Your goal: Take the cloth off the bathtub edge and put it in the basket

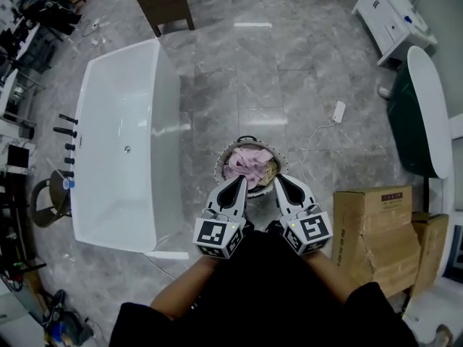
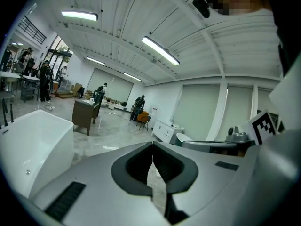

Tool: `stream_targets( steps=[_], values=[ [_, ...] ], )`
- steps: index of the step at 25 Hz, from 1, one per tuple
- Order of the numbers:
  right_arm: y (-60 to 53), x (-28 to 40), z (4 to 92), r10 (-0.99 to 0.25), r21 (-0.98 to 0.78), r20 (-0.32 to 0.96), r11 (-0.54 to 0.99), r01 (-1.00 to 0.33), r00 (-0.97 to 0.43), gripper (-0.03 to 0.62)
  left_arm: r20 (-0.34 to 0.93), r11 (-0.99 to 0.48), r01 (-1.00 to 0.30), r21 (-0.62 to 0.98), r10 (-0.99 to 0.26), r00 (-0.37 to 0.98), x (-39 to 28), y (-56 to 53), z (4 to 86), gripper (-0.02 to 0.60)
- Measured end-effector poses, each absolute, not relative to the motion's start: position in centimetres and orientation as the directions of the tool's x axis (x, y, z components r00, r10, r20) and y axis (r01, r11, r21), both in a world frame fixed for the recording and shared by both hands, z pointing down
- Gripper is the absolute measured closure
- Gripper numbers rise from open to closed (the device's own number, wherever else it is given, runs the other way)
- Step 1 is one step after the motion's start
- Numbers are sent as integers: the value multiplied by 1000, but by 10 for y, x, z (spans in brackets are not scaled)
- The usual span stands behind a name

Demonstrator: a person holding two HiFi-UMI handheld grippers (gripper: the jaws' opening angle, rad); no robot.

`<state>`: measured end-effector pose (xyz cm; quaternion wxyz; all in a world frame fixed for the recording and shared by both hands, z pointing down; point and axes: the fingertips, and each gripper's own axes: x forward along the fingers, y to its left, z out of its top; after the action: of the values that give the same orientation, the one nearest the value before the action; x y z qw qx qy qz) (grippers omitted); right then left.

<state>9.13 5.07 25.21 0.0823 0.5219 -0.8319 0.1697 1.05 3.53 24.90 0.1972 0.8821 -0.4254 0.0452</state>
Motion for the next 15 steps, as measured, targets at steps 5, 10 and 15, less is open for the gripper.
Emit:
stream_targets(
  steps=[5,10,15],
  values=[
    [51,88,243,-842,-133,323,411,-902,-431,562,230,-566,-776,278,-745,626,15,32,236,565],
    [51,76,235,-845,-92,309,431,-898,-437,563,218,-564,-784,260,-756,617,8,34,231,565],
    [51,73,238,-845,-99,314,424,-900,-433,563,216,-567,-783,255,-756,617,4,35,234,565]
  ],
)
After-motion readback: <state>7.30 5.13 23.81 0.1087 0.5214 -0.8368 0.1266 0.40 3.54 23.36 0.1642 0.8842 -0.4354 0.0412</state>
